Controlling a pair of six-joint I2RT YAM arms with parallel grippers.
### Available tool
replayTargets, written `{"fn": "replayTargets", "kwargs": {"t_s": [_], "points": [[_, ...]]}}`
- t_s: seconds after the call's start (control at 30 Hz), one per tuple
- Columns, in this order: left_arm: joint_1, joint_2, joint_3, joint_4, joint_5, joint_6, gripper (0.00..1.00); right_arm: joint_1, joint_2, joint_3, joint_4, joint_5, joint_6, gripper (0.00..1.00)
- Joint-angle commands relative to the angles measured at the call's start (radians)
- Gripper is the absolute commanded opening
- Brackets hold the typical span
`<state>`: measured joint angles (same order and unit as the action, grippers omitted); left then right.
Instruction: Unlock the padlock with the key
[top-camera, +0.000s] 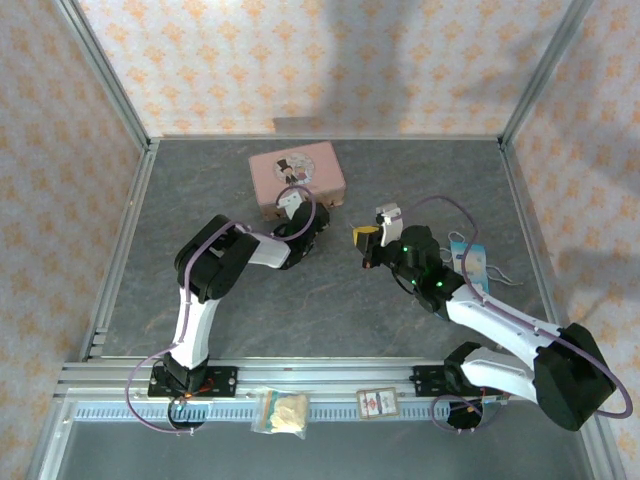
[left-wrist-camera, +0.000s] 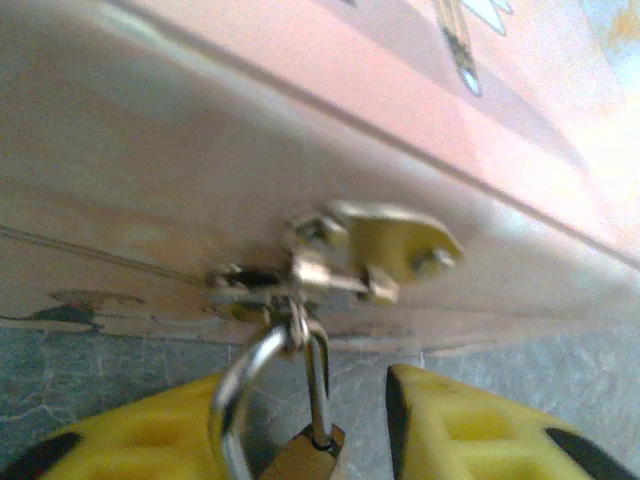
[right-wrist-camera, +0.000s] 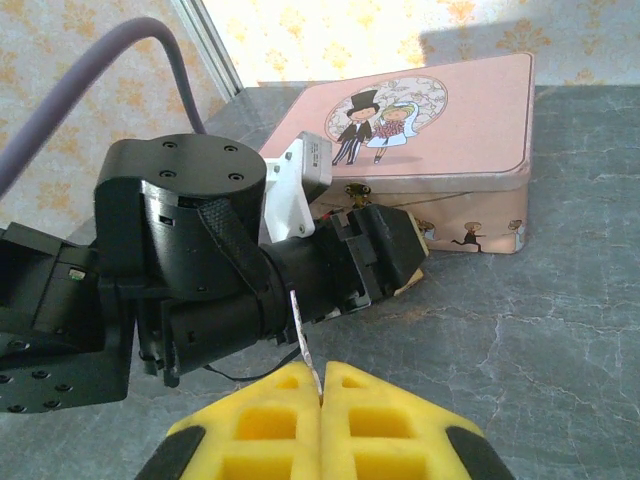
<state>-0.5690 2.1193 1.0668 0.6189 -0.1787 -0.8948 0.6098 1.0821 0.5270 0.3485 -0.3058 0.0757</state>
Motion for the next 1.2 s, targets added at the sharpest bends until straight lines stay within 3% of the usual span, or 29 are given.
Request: {"fn": "replayTargets", "kwargs": {"t_s": [0.0, 0.27, 0.57, 0.73, 0.97, 1.07, 1.17], "points": [[0.024, 0.051, -0.003, -0.022, 0.052, -0.005, 0.28, -0.002, 0.002, 0.011, 0.004, 0.020, 0.010, 0.00], [0.031, -0.027, -0.105, 0.099, 0.159, -0.010, 0.11, -0.016, 0.051, -0.037, 0.072, 0.027, 0.057, 0.00], [0.047, -0.138, -0.184, 0.159, 0.327, -0.052, 0.00, -0.078, 0.272, -0.034, 0.196, -0.142, 0.245, 0.00], [0.049, -0.154, -0.176, 0.053, 0.327, 0.051, 0.00, -0.081, 0.344, -0.027, 0.246, -0.199, 0.285, 0.00], [0.051, -0.188, -0.181, -0.173, 0.302, 0.248, 0.04, -0.080, 0.342, -0.034, 0.218, -0.187, 0.268, 0.00], [0.057, -0.194, -0.163, -0.241, 0.305, 0.302, 0.11, -0.080, 0.346, -0.025, 0.207, -0.187, 0.263, 0.00], [0.057, -0.183, -0.126, -0.318, 0.272, 0.341, 0.24, -0.080, 0.346, -0.019, 0.203, -0.187, 0.260, 0.00]]}}
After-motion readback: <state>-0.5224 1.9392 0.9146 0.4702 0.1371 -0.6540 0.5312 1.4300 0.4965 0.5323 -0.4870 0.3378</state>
